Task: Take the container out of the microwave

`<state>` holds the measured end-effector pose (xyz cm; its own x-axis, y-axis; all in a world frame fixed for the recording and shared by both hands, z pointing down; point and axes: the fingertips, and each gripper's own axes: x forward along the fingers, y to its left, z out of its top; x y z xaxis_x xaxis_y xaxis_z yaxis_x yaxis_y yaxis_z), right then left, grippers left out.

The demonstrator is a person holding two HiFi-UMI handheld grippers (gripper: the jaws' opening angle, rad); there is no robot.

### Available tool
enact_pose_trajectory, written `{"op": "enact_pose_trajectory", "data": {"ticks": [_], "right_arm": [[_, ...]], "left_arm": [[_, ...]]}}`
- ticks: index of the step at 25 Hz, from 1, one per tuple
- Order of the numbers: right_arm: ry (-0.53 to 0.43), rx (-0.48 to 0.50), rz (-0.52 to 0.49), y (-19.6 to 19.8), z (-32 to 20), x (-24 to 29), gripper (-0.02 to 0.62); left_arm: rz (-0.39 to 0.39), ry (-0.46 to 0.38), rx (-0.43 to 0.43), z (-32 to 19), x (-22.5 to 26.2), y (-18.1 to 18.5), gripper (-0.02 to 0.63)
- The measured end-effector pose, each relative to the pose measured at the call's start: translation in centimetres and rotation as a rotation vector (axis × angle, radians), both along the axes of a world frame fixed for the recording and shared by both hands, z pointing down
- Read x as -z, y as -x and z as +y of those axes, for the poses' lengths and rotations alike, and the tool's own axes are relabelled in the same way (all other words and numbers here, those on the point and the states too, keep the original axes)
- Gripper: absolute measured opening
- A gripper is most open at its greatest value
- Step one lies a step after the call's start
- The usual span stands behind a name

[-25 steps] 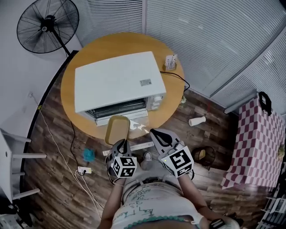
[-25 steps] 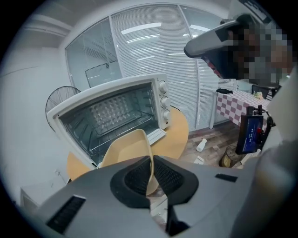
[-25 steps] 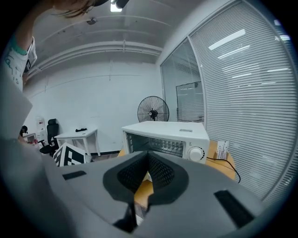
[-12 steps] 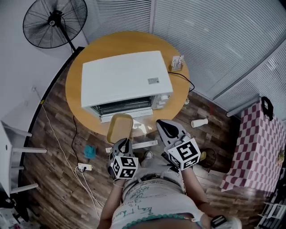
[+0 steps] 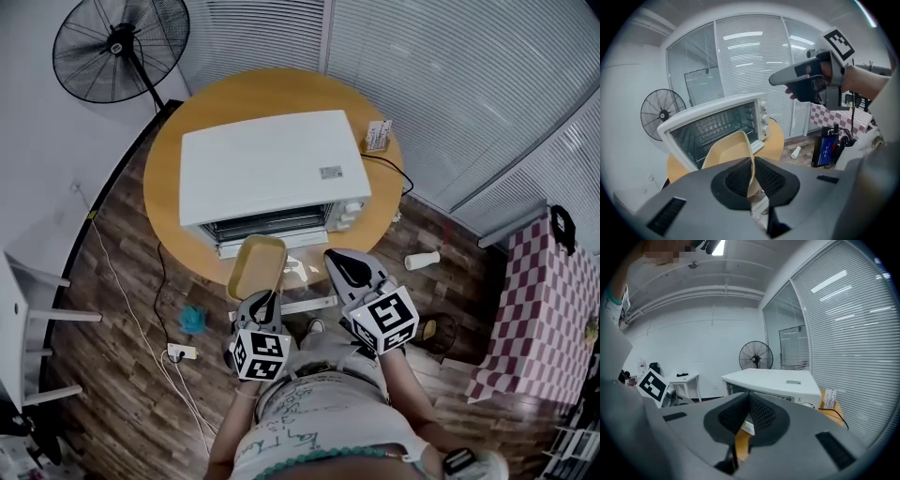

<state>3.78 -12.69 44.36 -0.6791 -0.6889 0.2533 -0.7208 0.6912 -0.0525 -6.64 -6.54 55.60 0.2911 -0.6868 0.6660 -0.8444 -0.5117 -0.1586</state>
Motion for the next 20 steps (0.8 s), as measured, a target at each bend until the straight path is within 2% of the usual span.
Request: {"op": "enact_pose_trajectory", "data": {"ticks": [14,20], "right_arm": [[-0.007,0.034,0.024,2.0,-0.4,0.4,-0.008],[-0.021,0.037,0.010,2.4,-0.7,1.4,-0.008]], "left_arm": [[0.020,-0.051,-0.063,-0.2,4.7,0.3,0.031],[0.057,-0.074,-0.077,-0.8,6.3,-0.1,0.031]]}}
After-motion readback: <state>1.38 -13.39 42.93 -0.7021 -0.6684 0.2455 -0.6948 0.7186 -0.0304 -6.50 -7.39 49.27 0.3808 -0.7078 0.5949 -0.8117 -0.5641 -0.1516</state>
